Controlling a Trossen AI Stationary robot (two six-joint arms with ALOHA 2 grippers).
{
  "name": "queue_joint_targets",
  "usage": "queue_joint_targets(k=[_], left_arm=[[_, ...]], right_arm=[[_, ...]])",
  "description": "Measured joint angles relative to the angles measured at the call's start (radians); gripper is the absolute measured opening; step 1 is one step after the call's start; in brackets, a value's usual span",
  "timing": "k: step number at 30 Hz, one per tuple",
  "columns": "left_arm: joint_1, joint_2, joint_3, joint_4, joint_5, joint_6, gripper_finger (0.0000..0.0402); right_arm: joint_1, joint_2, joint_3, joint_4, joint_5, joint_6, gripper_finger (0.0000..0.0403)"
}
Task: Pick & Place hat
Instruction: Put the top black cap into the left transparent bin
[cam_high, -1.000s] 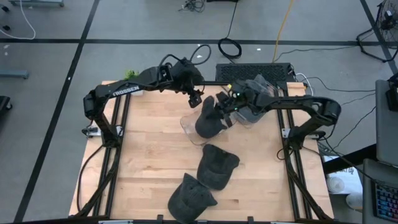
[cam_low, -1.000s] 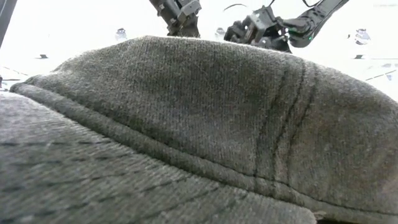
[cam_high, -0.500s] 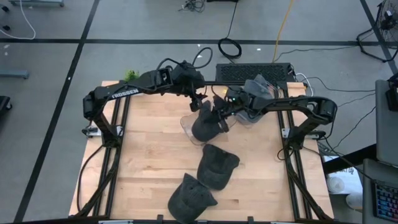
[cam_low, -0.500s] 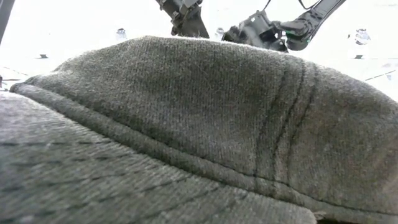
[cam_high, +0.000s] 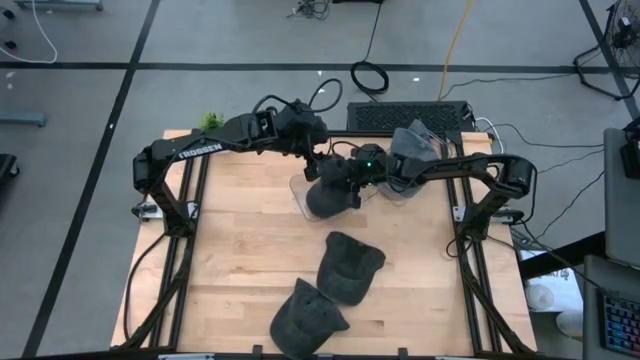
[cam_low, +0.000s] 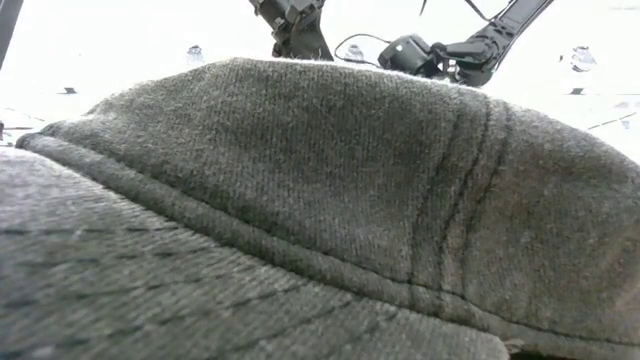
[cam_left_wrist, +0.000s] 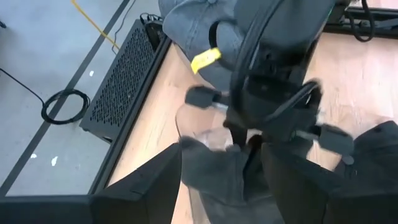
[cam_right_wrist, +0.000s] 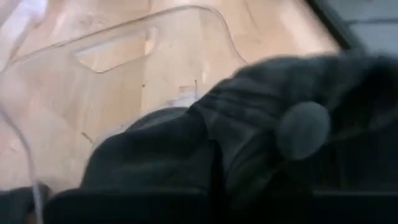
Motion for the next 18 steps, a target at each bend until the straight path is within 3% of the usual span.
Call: queue_joint_targets(k=[12, 18], left_arm=[[0.0, 0.0, 0.0, -0.015, -0.002, -0.001, 0.0232], [0.0, 0.0, 0.0, -0.016, -0.002, -0.005, 0.0232]], right_arm=[[0.046, -0.114, 0.0, 0.004, 0.004, -0.061, 0.0212], [0.045, -0.18, 0.0, -0.012, 0.059, -0.062, 0.0257]])
